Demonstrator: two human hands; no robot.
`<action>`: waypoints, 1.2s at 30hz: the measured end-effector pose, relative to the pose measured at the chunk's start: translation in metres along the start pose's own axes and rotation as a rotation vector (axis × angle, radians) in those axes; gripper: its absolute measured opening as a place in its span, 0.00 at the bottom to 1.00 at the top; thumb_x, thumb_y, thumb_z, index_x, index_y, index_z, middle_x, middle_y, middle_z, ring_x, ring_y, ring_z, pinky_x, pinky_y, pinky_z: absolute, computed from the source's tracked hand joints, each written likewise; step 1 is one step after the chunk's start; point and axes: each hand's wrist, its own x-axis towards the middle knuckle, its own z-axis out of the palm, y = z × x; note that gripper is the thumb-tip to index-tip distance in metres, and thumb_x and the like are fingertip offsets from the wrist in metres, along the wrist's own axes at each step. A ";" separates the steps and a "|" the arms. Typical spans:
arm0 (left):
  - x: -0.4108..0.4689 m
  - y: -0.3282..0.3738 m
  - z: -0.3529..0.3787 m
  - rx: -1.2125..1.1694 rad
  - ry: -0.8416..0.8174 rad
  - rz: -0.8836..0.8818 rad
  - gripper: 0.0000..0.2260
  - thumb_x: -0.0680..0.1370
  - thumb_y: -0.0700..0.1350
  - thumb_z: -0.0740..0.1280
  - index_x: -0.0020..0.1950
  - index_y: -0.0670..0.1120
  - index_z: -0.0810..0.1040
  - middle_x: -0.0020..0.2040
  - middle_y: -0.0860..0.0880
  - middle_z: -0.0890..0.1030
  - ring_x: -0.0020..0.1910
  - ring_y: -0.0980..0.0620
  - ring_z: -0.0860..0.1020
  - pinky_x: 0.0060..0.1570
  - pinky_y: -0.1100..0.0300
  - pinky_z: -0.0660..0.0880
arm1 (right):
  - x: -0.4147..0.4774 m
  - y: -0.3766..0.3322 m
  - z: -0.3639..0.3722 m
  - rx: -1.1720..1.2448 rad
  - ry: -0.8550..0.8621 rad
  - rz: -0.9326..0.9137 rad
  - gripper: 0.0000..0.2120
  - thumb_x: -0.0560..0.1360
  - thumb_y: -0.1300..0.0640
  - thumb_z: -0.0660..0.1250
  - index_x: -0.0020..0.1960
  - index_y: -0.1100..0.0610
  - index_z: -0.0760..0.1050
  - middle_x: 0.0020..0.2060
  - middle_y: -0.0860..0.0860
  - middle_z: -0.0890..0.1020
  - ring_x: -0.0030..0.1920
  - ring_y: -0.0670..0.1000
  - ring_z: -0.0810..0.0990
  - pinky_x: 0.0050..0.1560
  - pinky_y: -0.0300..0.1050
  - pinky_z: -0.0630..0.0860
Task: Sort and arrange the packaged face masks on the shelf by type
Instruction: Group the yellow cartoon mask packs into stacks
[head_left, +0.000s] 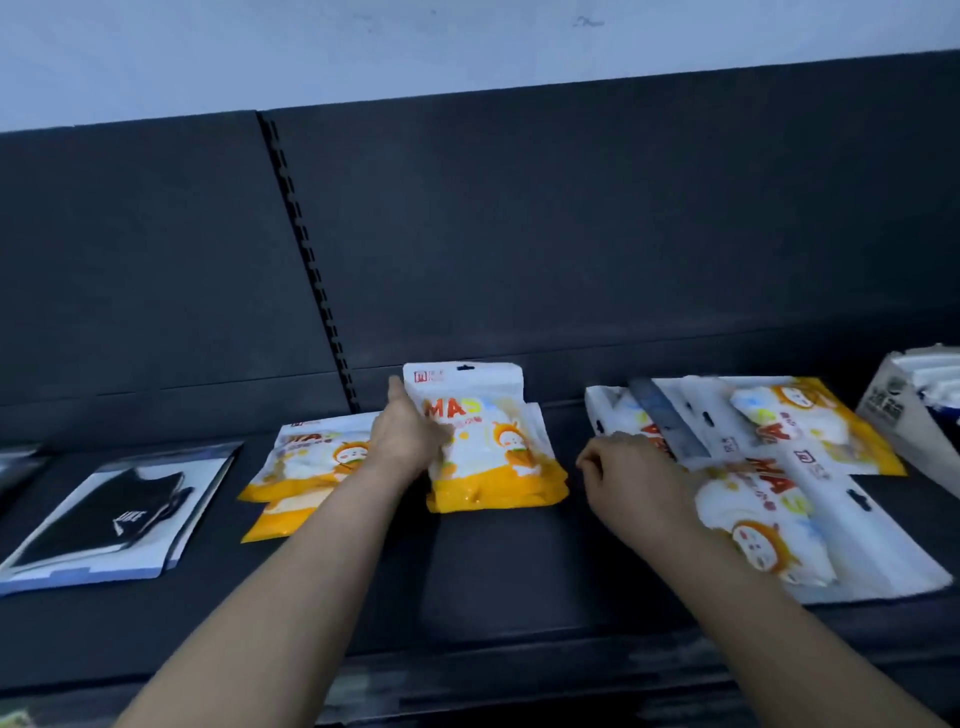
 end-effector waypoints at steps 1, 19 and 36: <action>-0.002 -0.001 0.002 0.227 0.041 0.050 0.40 0.73 0.47 0.72 0.78 0.49 0.51 0.67 0.42 0.71 0.65 0.39 0.71 0.63 0.47 0.71 | -0.003 -0.003 -0.001 -0.023 0.047 0.002 0.09 0.75 0.54 0.59 0.46 0.50 0.78 0.46 0.48 0.79 0.50 0.50 0.76 0.41 0.46 0.75; -0.073 0.077 0.082 0.432 -0.260 0.581 0.13 0.78 0.50 0.63 0.59 0.47 0.78 0.58 0.47 0.81 0.59 0.45 0.77 0.57 0.54 0.74 | -0.028 0.078 -0.046 -0.113 -0.091 0.217 0.22 0.71 0.62 0.60 0.60 0.43 0.74 0.65 0.46 0.72 0.69 0.50 0.63 0.67 0.55 0.61; -0.099 0.135 0.171 0.079 -0.486 0.173 0.12 0.69 0.53 0.76 0.42 0.46 0.79 0.42 0.47 0.84 0.41 0.49 0.81 0.48 0.54 0.80 | -0.043 0.173 -0.063 0.155 -0.117 -0.012 0.24 0.78 0.61 0.57 0.74 0.54 0.60 0.72 0.52 0.64 0.71 0.54 0.65 0.67 0.48 0.67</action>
